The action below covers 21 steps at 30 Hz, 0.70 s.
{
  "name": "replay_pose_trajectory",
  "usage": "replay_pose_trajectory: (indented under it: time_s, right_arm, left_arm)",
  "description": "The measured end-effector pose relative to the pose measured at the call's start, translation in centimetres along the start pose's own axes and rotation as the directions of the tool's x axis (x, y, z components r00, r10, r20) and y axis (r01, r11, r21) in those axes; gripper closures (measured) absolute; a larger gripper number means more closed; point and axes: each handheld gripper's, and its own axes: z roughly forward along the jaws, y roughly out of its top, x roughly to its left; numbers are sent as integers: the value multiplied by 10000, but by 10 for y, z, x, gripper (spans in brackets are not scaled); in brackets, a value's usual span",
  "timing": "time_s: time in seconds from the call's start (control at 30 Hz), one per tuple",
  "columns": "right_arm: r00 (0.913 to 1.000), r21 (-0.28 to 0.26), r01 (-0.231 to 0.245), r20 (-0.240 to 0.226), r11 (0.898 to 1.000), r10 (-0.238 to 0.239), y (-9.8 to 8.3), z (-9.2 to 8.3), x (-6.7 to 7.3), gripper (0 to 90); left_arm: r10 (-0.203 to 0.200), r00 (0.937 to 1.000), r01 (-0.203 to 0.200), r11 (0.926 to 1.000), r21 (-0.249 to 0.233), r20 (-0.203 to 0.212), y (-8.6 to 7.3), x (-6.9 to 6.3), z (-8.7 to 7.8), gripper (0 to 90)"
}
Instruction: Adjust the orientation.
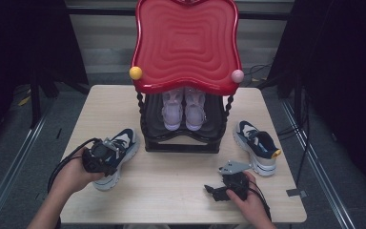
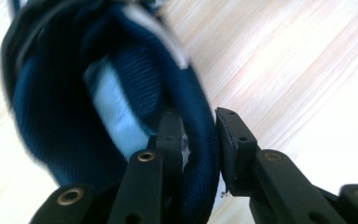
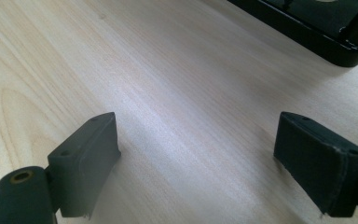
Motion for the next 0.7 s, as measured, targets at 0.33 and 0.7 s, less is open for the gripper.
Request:
replay_pose_trajectory:
  time_s: [0.33, 0.7]
  right_arm:
    - [10000, -1, -4, -2, 10000, 4, 0, 0, 0, 131]
    - [10000, -1, -1, -3, 10000, 1, 0, 0, 0, 131]
  left_arm:
    - [-1236, 9923, 1241, 9883, -892, 111, 15, 0, 6, 731]
    - [-1064, 9939, 1083, 9909, -798, 283, 29, -11, 13, 703]
